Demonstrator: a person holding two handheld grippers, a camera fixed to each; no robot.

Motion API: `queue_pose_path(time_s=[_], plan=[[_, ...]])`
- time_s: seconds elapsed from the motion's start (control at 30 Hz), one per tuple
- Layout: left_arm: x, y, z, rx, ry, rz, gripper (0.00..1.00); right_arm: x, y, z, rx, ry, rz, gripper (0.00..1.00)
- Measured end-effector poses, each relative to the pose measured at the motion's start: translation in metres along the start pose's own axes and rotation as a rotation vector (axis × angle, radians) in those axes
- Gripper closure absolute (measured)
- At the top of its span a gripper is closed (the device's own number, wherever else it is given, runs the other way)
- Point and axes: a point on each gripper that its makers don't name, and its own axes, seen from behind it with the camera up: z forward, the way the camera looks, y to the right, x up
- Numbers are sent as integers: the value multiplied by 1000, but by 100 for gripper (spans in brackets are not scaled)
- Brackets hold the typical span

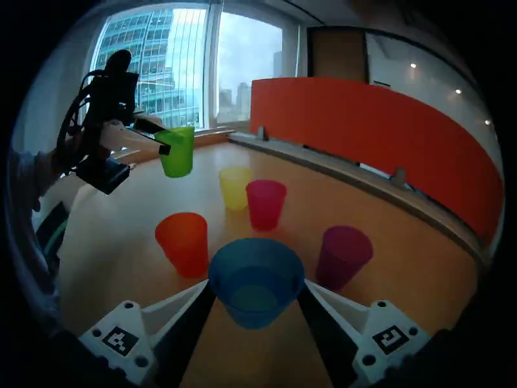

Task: Pour water

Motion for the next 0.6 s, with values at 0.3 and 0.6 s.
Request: queue_pose_path(time_s=[0.3,0.6], plan=[[12,11,-7,-11,51,-10,15,30,-4,-21,-19,82,-10,11],[29,23,-16,-20,149,-21,15,62,-7,-39,-37,167,-18,11]])
